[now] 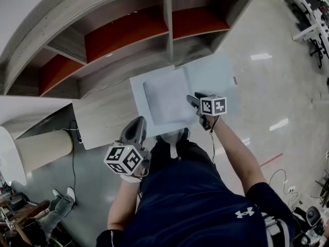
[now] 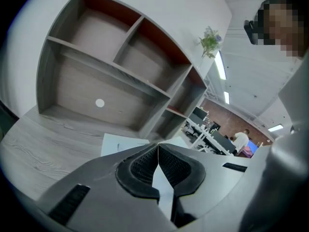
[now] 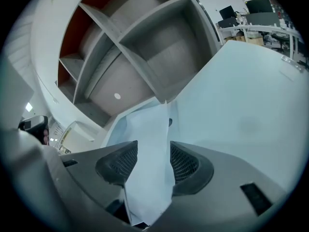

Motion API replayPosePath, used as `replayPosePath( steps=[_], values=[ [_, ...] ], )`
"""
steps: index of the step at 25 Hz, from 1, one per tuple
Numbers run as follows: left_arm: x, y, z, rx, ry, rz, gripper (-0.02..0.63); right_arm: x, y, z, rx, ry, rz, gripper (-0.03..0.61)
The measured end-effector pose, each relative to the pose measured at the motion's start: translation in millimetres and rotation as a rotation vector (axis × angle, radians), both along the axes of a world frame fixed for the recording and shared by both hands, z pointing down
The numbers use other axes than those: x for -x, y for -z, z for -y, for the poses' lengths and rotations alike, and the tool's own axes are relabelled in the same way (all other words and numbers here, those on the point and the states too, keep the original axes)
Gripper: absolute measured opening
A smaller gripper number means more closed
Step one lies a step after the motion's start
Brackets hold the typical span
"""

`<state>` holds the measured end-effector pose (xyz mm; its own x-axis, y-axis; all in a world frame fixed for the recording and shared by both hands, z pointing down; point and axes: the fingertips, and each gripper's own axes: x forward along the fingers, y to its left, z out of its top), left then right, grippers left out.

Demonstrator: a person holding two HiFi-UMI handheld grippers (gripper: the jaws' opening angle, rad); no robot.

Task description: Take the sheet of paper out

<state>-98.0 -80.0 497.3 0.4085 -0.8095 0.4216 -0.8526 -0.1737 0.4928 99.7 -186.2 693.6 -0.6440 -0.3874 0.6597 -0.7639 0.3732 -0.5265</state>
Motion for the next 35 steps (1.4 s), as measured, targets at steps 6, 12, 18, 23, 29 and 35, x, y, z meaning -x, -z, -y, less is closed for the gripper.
replayPosePath(
  steps=[6, 12, 18, 23, 29, 35],
  values=[
    [16.3, -10.8, 3.1, 0.035, 0.002, -0.022, 0.015, 5.9, -25.1, 17.6, -0.001, -0.065, -0.085, 0.195],
    [33.0, -16.7, -0.6, 0.056, 0.016, -0.036, 0.015, 21.0, -43.1, 15.1, 0.007, -0.082, -0.158, 0.195],
    [46.6, -23.1, -0.1, 0.081, 0.044, -0.089, 0.015, 56.1, -50.4, -5.9, 0.06, 0.023, -0.135, 0.199],
    [46.3, -21.7, 0.4, 0.083, 0.047, -0.106, 0.015, 88.1, -50.8, -18.5, 0.09, 0.171, -0.092, 0.199],
    [52.4, -23.1, -3.7, 0.106, 0.074, -0.132, 0.015, 85.4, -51.0, -11.5, 0.169, 0.194, -0.022, 0.097],
    [51.2, -23.3, -1.1, 0.111, 0.073, -0.152, 0.015, 87.4, -45.8, -10.6, 0.196, 0.183, 0.064, 0.023]
  ],
)
